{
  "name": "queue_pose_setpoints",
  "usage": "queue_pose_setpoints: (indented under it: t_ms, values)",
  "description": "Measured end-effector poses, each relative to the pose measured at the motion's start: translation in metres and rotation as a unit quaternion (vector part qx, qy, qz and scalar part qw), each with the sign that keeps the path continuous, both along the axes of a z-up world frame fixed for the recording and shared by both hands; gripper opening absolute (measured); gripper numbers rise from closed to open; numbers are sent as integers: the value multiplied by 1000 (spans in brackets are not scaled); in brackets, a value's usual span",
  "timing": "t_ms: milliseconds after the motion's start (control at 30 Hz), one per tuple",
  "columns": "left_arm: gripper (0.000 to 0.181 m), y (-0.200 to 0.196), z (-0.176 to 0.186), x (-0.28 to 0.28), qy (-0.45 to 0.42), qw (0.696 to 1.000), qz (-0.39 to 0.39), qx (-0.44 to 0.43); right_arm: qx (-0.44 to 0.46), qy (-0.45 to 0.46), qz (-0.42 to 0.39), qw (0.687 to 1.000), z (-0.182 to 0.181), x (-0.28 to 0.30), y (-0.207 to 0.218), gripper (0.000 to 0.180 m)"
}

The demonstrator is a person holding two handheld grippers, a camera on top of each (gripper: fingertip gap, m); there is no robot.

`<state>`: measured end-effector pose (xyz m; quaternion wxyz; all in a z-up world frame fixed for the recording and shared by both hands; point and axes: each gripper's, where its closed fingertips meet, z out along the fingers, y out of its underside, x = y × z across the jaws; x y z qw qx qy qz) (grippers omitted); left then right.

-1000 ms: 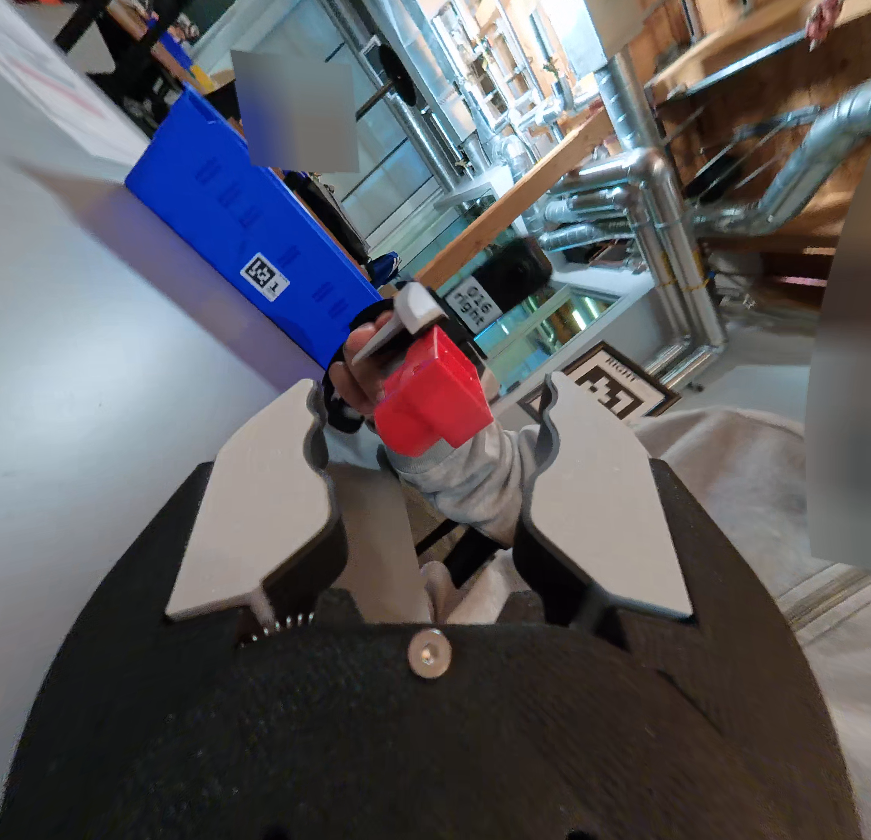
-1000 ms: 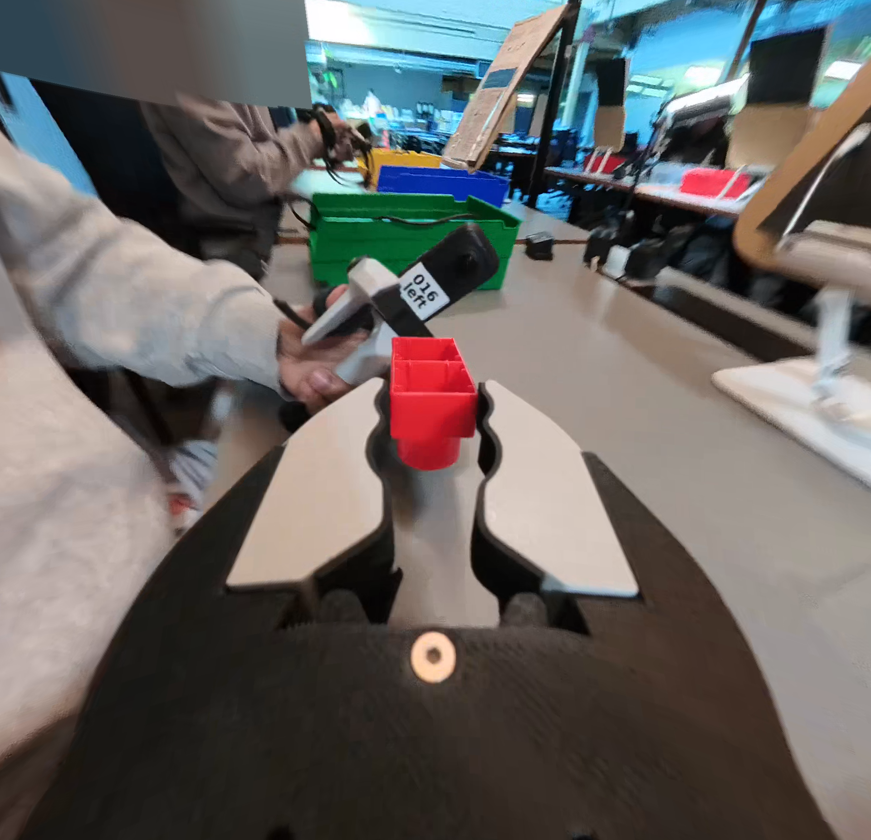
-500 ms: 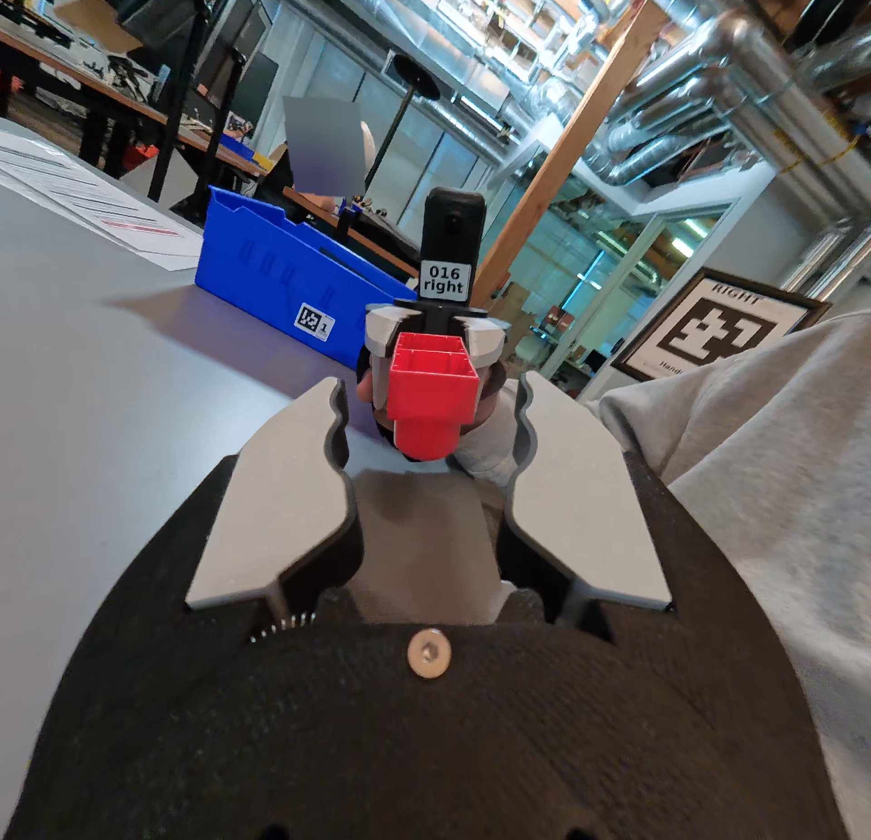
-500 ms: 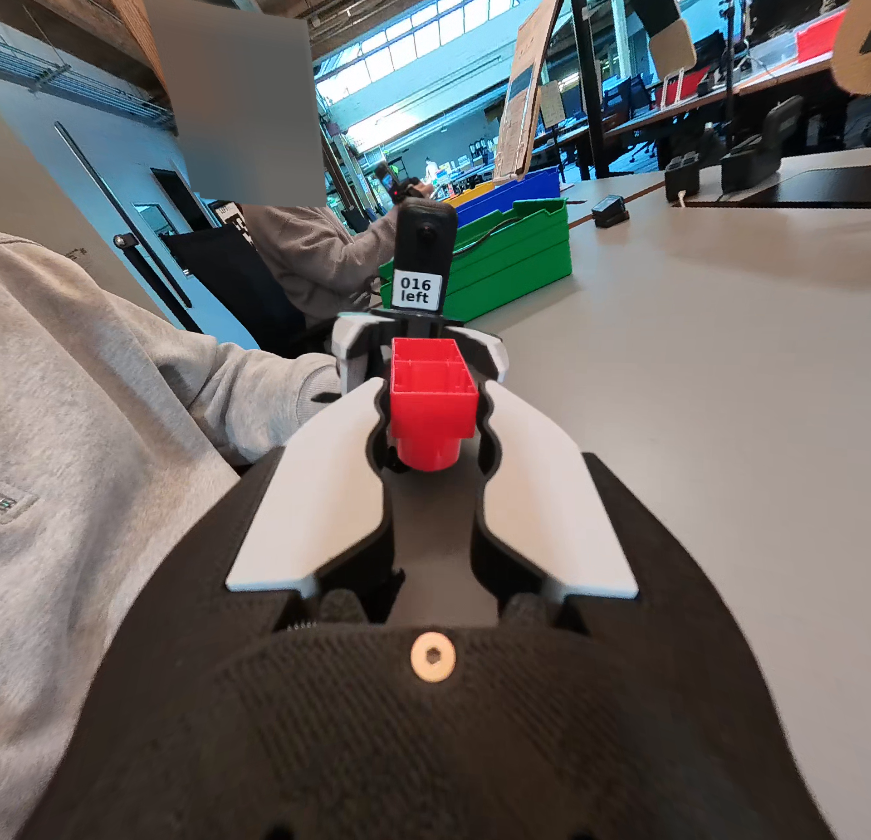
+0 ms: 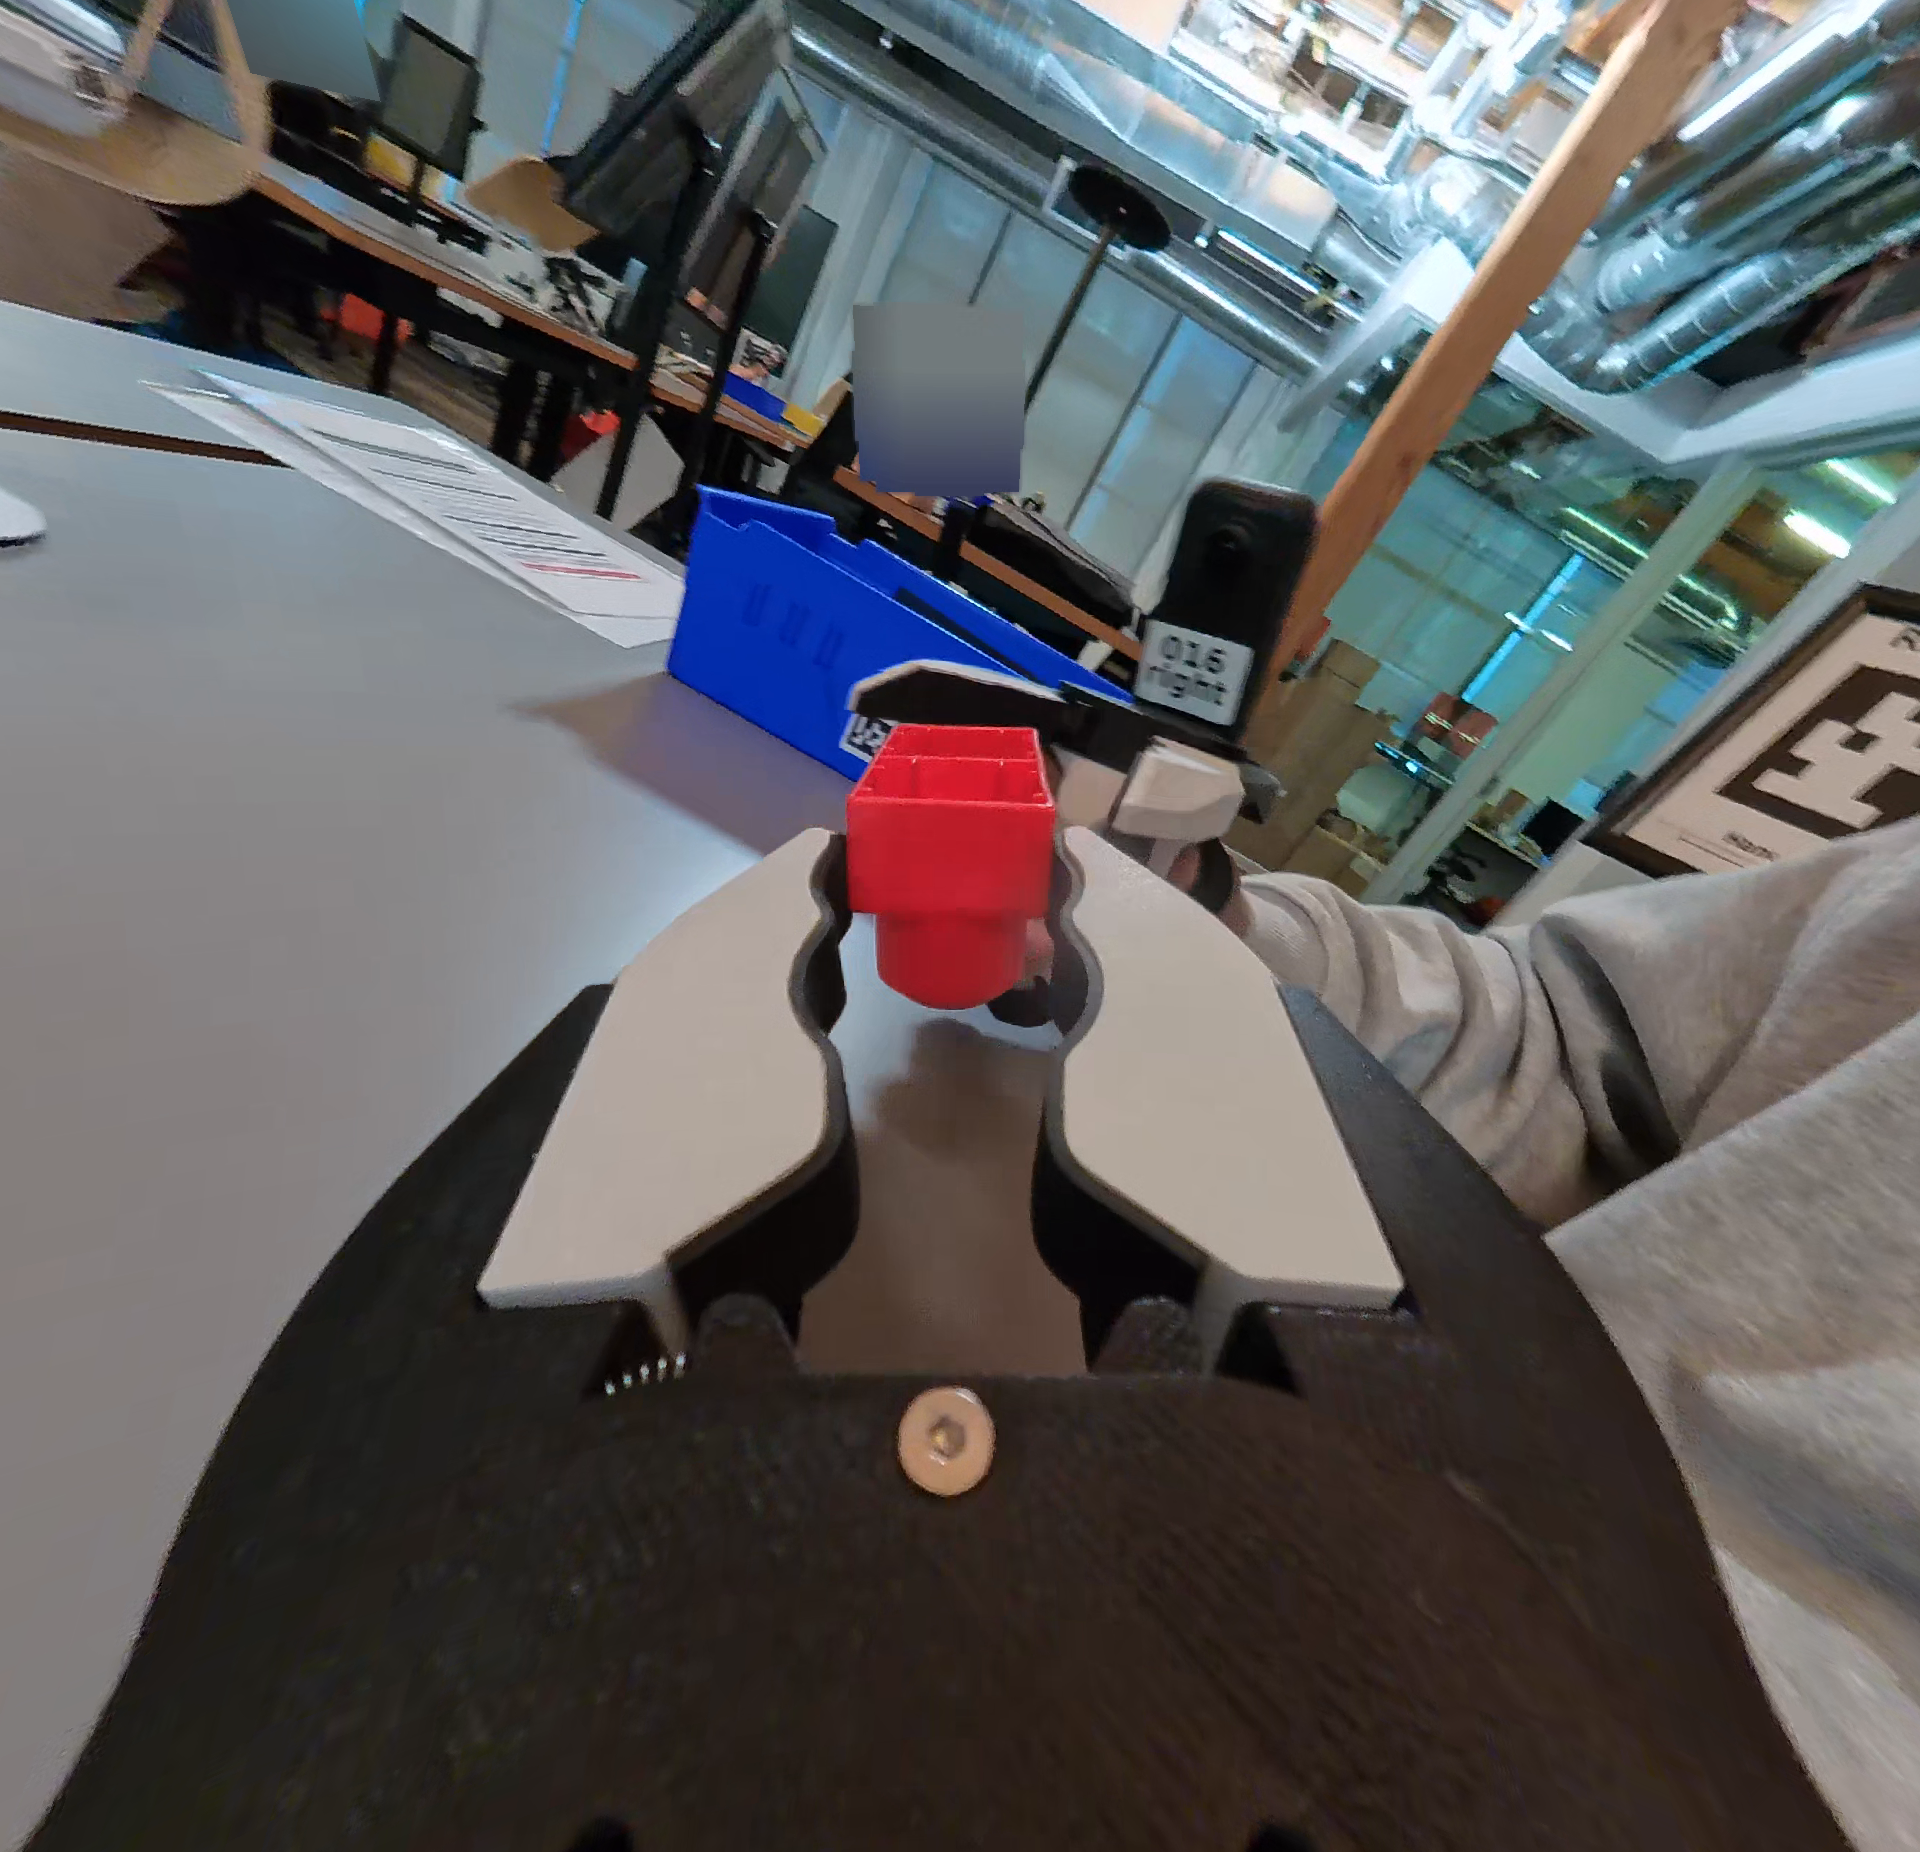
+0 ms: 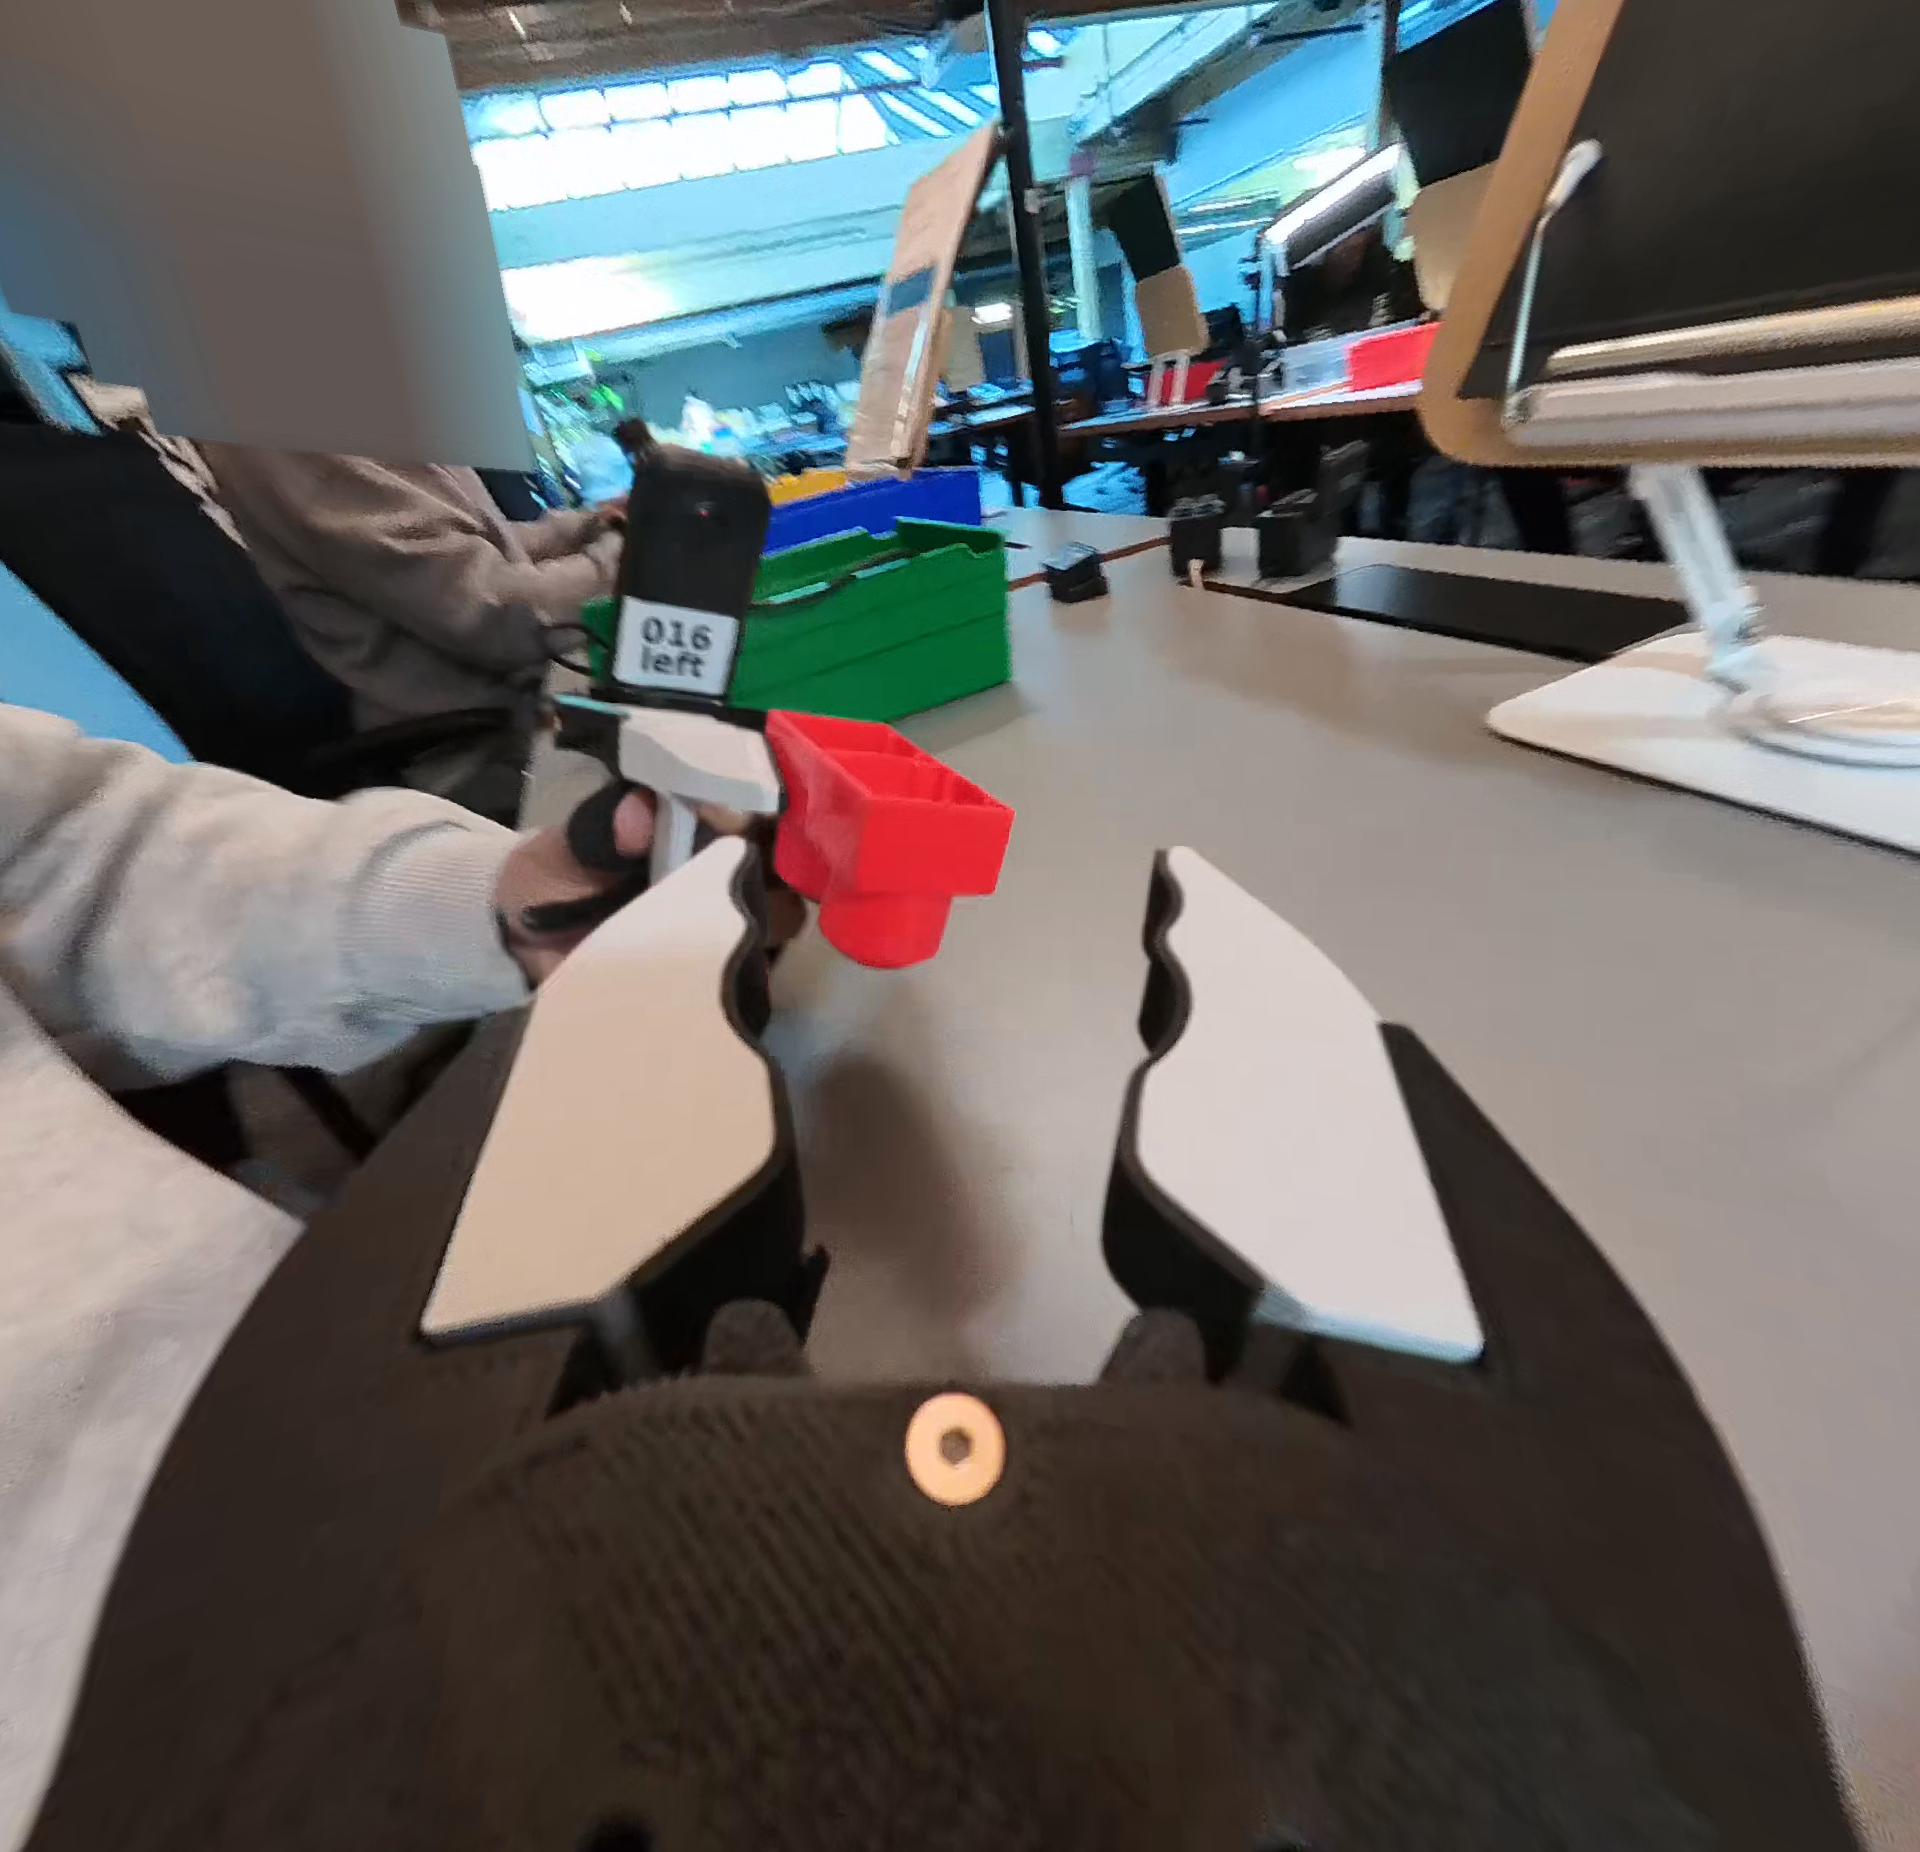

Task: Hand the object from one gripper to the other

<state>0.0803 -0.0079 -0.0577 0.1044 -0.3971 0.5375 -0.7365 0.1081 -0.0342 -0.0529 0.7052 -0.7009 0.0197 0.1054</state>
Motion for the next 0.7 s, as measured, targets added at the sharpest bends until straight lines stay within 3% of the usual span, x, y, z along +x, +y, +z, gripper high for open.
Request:
queue_pose_setpoints:
  t_ms: [233, 500, 700]
  values:
    - [37, 23, -1, 9, 25, 996, 62, -52, -93, -149, -72, 982, -22, -1, 8, 43]
    - [37, 4, 1, 5, 22, 996, 68, -52, -98, -26, -74, 992, -25, -12, 17, 36]
    - [37, -6, 1, 2, 12, 996, 80, -25, -91, 5, -56, 994, -23, -15, 16, 30]
